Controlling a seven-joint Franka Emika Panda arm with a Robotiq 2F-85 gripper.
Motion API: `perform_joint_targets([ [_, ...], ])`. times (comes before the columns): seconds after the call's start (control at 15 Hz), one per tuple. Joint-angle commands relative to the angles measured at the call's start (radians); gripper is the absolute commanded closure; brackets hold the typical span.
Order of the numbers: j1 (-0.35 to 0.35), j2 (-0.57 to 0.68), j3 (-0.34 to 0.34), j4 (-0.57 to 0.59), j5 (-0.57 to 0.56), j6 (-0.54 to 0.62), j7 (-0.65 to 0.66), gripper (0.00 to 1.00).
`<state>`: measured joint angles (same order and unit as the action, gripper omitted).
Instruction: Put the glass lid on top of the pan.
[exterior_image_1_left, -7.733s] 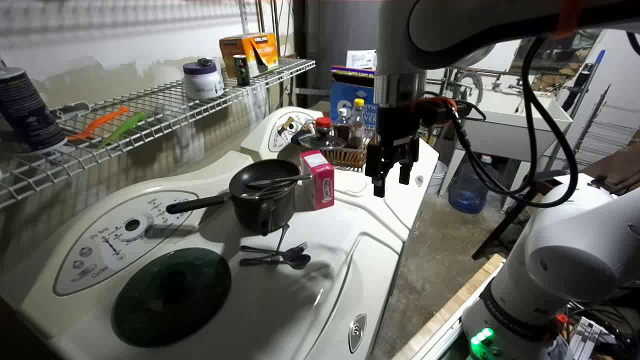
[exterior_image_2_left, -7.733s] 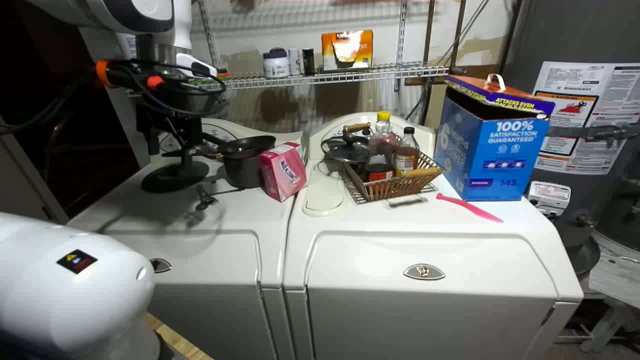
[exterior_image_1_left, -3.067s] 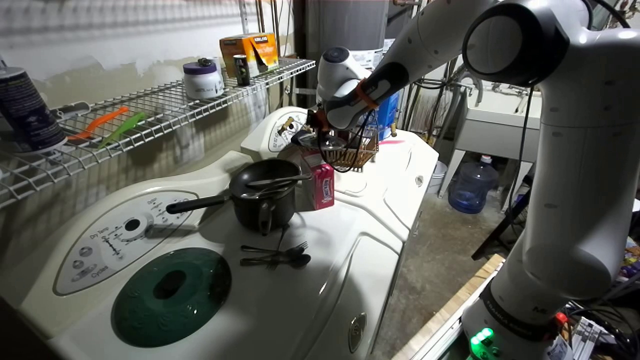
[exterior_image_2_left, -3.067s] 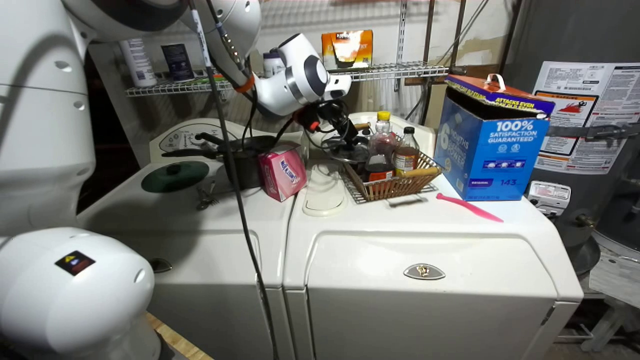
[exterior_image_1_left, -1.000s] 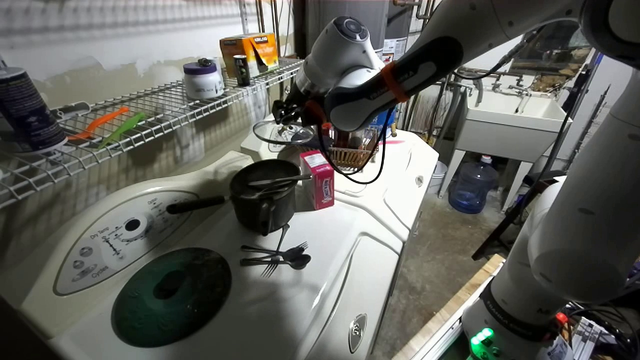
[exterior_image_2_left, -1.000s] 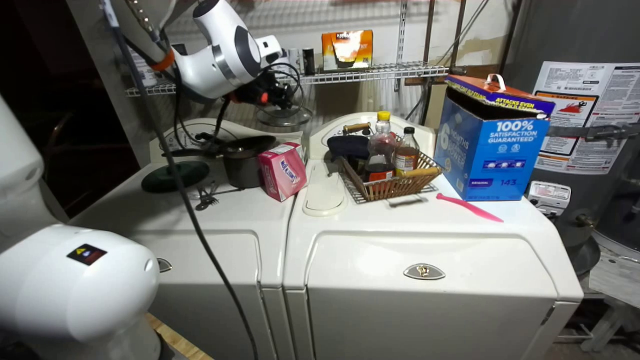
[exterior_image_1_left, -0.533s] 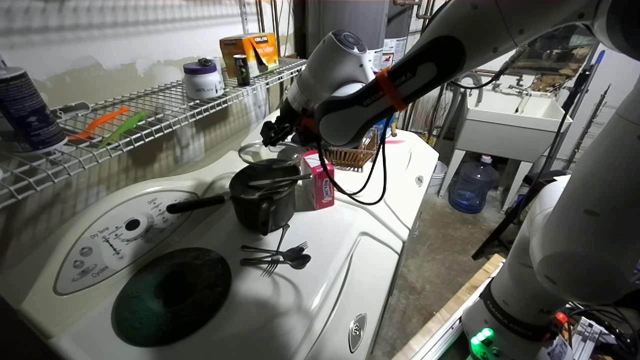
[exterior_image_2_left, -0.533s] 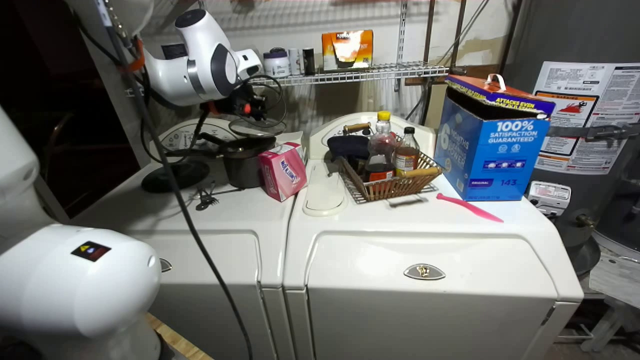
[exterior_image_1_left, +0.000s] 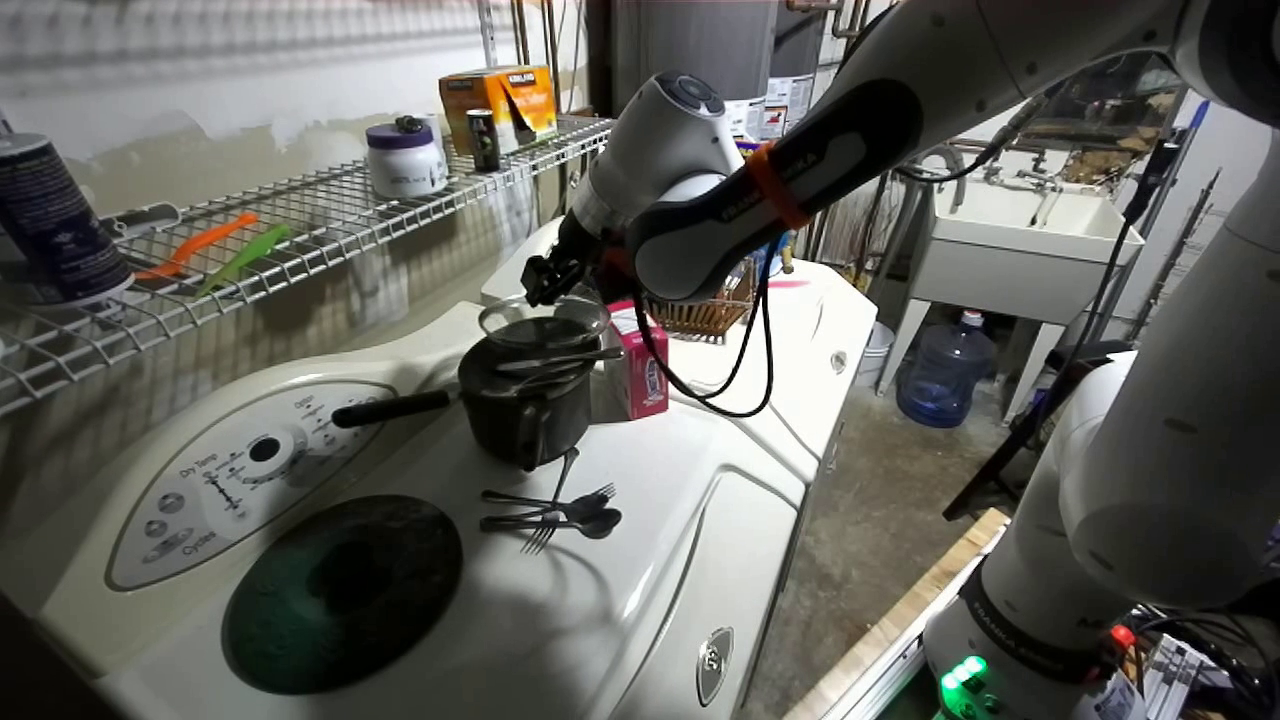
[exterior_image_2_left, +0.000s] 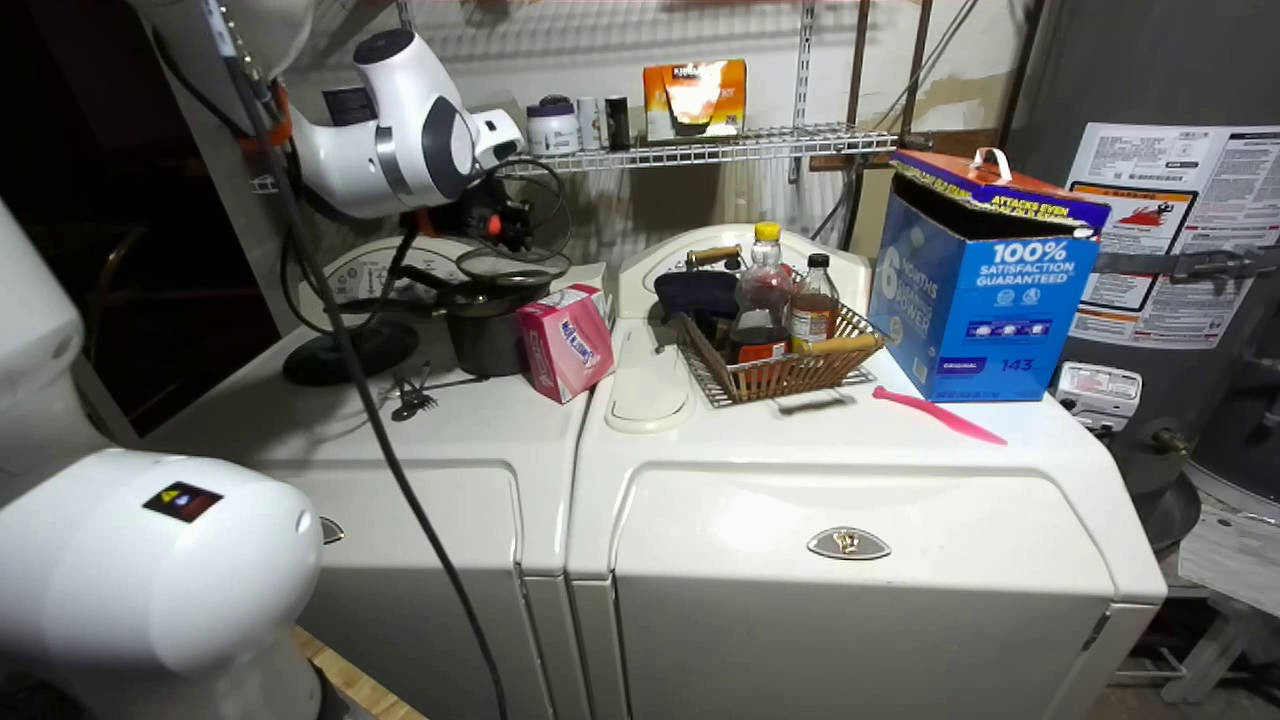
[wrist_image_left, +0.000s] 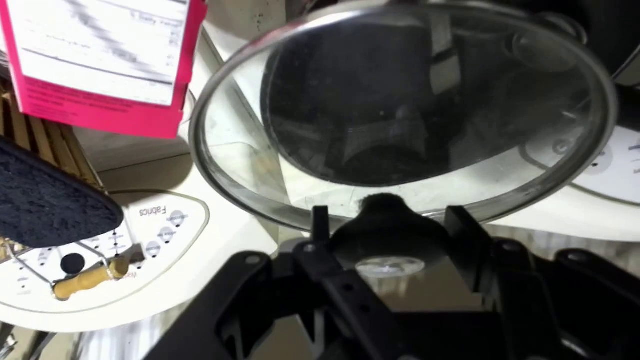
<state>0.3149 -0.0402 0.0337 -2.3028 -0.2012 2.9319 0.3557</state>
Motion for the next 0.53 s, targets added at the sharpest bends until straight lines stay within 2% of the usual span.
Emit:
perform_joint_targets([
  [0.0, 0.02, 0.03, 0.027, 0.041, -0.036, -0.058, -0.003, 0.66],
  [0.47, 0.031, 0.071, 0.056, 0.111, -0.134, -0.156, -0.018, 0.66],
])
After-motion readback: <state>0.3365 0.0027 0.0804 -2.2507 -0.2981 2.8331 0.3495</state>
